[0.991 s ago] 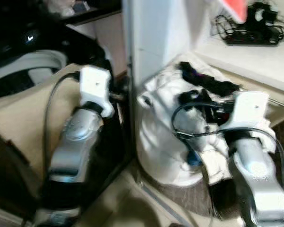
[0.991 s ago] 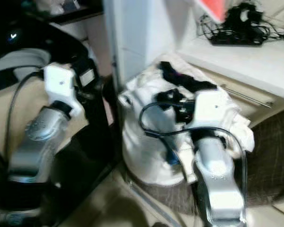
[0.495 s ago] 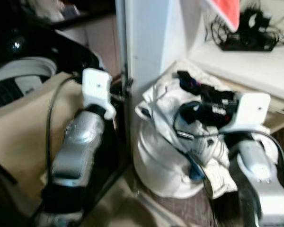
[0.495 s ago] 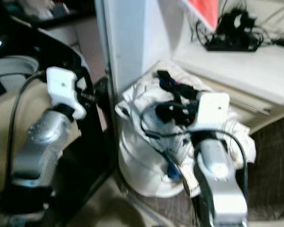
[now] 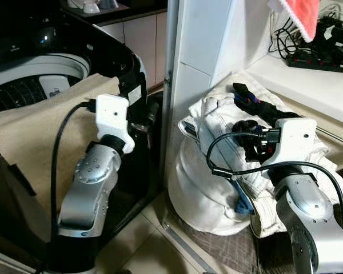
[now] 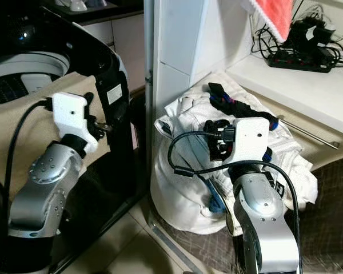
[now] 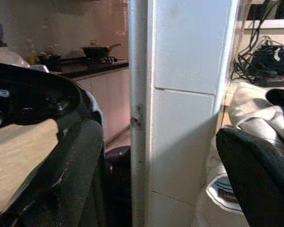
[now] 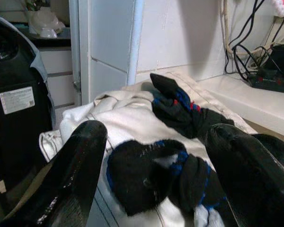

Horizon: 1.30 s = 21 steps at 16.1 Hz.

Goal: Clothes washing

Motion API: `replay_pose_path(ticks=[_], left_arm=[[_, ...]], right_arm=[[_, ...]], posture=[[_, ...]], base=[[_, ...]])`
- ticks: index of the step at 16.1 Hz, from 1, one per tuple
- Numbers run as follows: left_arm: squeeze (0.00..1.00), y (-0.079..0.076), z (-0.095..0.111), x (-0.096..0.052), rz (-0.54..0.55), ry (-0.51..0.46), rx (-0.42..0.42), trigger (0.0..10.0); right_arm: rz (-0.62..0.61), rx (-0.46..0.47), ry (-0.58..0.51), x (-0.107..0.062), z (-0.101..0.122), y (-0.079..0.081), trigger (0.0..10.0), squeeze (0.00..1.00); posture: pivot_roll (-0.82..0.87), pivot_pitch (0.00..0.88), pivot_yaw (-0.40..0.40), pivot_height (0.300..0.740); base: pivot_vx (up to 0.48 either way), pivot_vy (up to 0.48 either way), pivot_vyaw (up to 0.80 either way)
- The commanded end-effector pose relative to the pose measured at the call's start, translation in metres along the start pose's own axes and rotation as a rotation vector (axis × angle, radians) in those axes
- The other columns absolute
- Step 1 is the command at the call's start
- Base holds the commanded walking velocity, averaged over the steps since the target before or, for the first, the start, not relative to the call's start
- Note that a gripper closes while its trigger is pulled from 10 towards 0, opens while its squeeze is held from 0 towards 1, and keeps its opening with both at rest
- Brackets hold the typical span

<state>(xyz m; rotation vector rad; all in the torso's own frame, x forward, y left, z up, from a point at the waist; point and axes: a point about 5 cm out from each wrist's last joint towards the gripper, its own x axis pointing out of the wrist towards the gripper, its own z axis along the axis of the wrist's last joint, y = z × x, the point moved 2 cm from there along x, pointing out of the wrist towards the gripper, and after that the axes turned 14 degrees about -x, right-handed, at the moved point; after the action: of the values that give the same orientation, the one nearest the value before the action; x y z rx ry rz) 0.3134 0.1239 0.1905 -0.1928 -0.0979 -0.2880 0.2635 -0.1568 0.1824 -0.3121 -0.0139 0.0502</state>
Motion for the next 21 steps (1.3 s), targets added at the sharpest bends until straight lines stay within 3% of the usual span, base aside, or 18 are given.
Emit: replay_pose_path(ticks=[1, 9, 12, 14, 18, 21], left_arm=[[0.00, -0.004, 0.004, 0.000, -0.012, -0.005, 0.002, 10.0], [0.00, -0.013, 0.012, 0.011, -0.084, -0.021, 0.021, 10.0], [0.00, -0.013, 0.012, 0.011, -0.084, -0.017, 0.024, 10.0], [0.00, -0.012, 0.011, 0.010, -0.058, -0.010, 0.073, 10.0], [0.00, -0.006, 0.009, 0.007, -0.001, -0.004, -0.003, 10.0], [0.00, -0.004, 0.011, 0.007, -0.013, -0.005, 0.021, 10.0]], right_arm=[[0.003, 0.006, 0.003, -0.002, 0.001, -0.001, 10.0, 0.00], [-0.016, 0.046, 0.018, -0.004, 0.000, -0.001, 10.0, 0.00], [-0.040, 0.037, 0.002, -0.003, 0.002, -0.004, 10.0, 0.00], [-0.046, 0.052, 0.006, -0.002, 0.002, -0.005, 10.0, 0.00], [-0.047, 0.052, -0.010, 0.002, 0.005, -0.007, 10.0, 0.00], [-0.036, 0.035, -0.016, 0.003, 0.006, -0.006, 10.0, 0.00]], posture=[[-0.12, 0.047, -0.046, 0.740], [-0.12, 0.041, -0.013, 0.740], [-0.11, 0.043, -0.009, 0.740], [-0.11, 0.040, -0.013, 0.740], [-0.11, 0.039, -0.024, 0.740], [-0.11, 0.035, -0.019, 0.740]], base=[[0.000, 0.255, 0.00], [0.000, 0.374, -0.67], [0.000, 0.399, 0.00], [0.000, -0.240, 0.00], [0.000, -0.120, 0.00], [0.000, 0.000, 0.00]])
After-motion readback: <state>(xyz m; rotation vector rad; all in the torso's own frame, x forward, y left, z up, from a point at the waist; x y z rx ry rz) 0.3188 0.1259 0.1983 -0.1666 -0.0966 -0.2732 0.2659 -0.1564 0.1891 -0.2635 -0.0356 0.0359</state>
